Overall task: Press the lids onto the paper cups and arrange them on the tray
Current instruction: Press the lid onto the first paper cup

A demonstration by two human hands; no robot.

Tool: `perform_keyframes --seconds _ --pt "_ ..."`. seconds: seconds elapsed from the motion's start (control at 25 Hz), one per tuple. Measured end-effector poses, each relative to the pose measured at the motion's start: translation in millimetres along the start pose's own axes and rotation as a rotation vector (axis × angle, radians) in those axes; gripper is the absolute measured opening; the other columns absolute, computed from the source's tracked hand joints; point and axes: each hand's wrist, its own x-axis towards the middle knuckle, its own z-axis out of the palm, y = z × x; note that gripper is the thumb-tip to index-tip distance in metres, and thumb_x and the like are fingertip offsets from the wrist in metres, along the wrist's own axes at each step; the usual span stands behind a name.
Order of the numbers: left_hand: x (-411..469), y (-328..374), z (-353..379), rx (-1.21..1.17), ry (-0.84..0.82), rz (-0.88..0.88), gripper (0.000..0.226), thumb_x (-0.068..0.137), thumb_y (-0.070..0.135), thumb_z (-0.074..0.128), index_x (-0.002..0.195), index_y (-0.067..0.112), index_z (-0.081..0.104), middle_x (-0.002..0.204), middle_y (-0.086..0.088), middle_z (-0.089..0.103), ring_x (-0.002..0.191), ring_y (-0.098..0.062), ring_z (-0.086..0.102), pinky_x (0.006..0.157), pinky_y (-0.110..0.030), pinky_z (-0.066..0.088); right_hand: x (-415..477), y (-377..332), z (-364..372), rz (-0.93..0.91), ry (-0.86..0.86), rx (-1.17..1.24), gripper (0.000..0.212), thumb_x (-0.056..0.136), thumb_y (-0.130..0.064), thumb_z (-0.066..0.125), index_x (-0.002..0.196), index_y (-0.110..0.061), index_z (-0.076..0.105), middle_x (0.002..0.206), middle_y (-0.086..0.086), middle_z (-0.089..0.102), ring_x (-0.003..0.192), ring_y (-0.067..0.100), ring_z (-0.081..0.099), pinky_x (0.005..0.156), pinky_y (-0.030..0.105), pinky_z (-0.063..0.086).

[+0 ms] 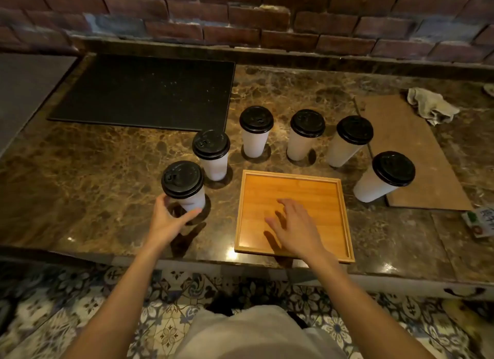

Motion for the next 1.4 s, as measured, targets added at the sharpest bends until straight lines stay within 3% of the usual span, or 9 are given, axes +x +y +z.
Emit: perform_keyframes --seconds 0.12,0.28,0.36,0.68,0.88,1.0,1.16,1.28,1.4 --pt "1 -2 16 -0.121 -0.026 0.153 0.100 0.064 0.015 0.087 0.144 0.021 0.027 0.135 0.013 0.041 0.127 -0.005 0.038 0.106 -0.029 0.032 6 0 23 -0.009 -0.027 -0.207 0.075 0.095 -0.065 0.032 0.155 -0.024 0.014 0.165 0.006 0.003 0.152 0.025 0.001 0.121 0.044 0.005" --pt "7 -10 35 -0.189 0.050 0.135 0.090 0.063 0.007 0.086 0.138 0.010 0.037 0.139 -0.004 0.048 0.127 -0.016 0.045 0.107 -0.034 0.037 5 15 42 0.043 -0.088 -0.299 0.077 0.096 -0.067 0.020 0.156 -0.026 -0.004 0.164 0.006 -0.017 0.150 0.025 -0.017 0.119 0.047 -0.010" --pt "9 -9 38 -0.223 0.070 0.120 0.086 0.064 0.003 0.085 0.137 0.005 0.040 0.137 -0.011 0.051 0.128 -0.022 0.047 0.109 -0.039 0.038 4 23 45 0.047 -0.110 -0.361 0.075 0.096 -0.066 0.018 0.156 -0.026 -0.005 0.163 0.007 -0.019 0.150 0.025 -0.019 0.119 0.047 -0.011" --pt "7 6 38 -0.189 0.093 0.104 0.078 0.066 0.003 0.083 0.133 0.008 0.044 0.130 -0.010 0.056 0.123 -0.024 0.050 0.100 -0.033 0.040 5 31 53 0.041 -0.087 -0.409 0.075 0.095 -0.068 0.013 0.155 -0.029 -0.010 0.162 0.005 -0.021 0.150 0.024 -0.020 0.117 0.044 -0.016" --pt "-21 36 36 -0.226 -0.001 0.184 0.076 0.064 0.002 0.084 0.127 0.021 0.045 0.118 0.011 0.053 0.114 -0.007 0.050 0.095 -0.026 0.043 6 34 56 0.039 -0.078 -0.421 0.076 0.093 -0.069 0.010 0.153 -0.029 -0.012 0.160 0.004 -0.025 0.150 0.024 -0.021 0.117 0.044 -0.017" --pt "-43 72 36 -0.285 -0.109 0.303 0.068 0.059 0.001 0.084 0.108 0.034 0.051 0.105 0.019 0.061 0.097 0.010 0.060 0.076 -0.010 0.051 7 34 57 0.037 -0.085 -0.416 0.076 0.094 -0.069 0.011 0.154 -0.028 -0.011 0.161 0.005 -0.024 0.149 0.025 -0.021 0.117 0.045 -0.017" --pt "-71 131 29 -0.331 -0.320 0.471 0.073 0.049 0.007 0.089 0.107 0.034 0.053 0.098 0.026 0.069 0.095 0.006 0.064 0.071 -0.010 0.052 8 33 54 0.036 -0.090 -0.426 0.076 0.094 -0.068 0.013 0.155 -0.029 -0.010 0.163 0.007 -0.020 0.150 0.026 -0.020 0.119 0.046 -0.012" --pt "-92 171 22 -0.363 -0.429 0.599 0.071 0.055 -0.001 0.086 0.110 0.032 0.057 0.101 0.022 0.069 0.096 0.002 0.066 0.071 -0.013 0.054 8 33 51 0.026 -0.097 -0.422 0.075 0.095 -0.068 0.015 0.155 -0.029 -0.008 0.163 0.007 -0.019 0.150 0.027 -0.019 0.119 0.046 -0.010" --pt "-111 200 17 -0.372 -0.525 0.734 0.061 0.062 0.006 0.078 0.109 0.042 0.063 0.104 0.016 0.069 0.096 -0.002 0.066 0.072 -0.017 0.055 6 34 47 0.003 -0.089 -0.409 0.074 0.097 -0.065 0.019 0.156 -0.027 -0.004 0.163 0.007 -0.017 0.151 0.027 -0.017 0.120 0.046 -0.009"
